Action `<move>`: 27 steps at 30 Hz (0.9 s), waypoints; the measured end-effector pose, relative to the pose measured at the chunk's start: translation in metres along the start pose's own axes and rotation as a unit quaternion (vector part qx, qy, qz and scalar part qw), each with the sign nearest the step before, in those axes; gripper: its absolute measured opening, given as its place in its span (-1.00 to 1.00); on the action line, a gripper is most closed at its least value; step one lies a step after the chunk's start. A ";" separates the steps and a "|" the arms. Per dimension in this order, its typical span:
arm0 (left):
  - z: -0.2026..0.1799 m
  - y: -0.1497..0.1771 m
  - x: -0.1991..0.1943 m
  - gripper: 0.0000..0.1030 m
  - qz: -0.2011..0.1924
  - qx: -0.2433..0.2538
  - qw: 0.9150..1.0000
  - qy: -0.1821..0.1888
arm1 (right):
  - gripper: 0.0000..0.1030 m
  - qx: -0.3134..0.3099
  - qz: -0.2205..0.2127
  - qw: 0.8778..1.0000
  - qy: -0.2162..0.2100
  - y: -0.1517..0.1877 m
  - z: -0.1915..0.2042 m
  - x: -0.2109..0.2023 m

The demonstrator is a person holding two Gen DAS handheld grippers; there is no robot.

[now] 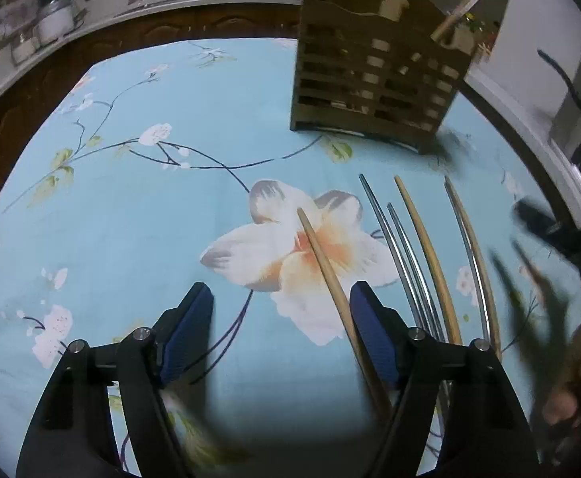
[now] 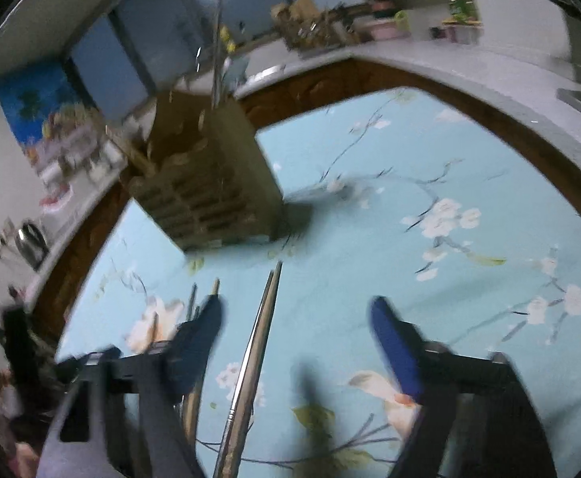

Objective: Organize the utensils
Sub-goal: 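Move both open tools back over the remaining chopsticks and metal utensils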

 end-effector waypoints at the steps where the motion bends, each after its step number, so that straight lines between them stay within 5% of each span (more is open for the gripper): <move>1: 0.001 0.000 0.000 0.40 -0.001 -0.002 1.000 0.002 | -0.17 -0.007 0.012 1.000 0.005 0.002 0.003 0.008; 5: -0.003 -0.004 0.004 0.37 -0.002 0.005 1.000 -0.001 | -0.50 -0.039 0.042 0.998 0.029 0.007 0.014 0.037; 18: -0.015 -0.011 0.013 0.26 -0.007 0.036 0.999 -0.019 | -0.64 -0.074 0.062 0.994 0.053 -0.005 0.034 0.059; 22: -0.015 -0.013 0.012 -0.03 -0.007 0.042 0.999 -0.008 | -0.70 -0.057 0.069 0.995 0.032 -0.008 0.027 0.059; 27: -0.015 -0.014 0.011 -0.04 -0.004 0.040 0.999 -0.005 | -0.70 0.013 0.074 0.997 -0.029 -0.004 0.010 0.050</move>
Point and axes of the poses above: each gripper's, at about its wrist camera, not at the fingertips, and x roughly the way its jaws point, z to its left, y to its underside, the point moved 4 cm from there along x, roughly the way its jaws point, and after that the axes turned 10 degrees about x, right-handed, at the moved point
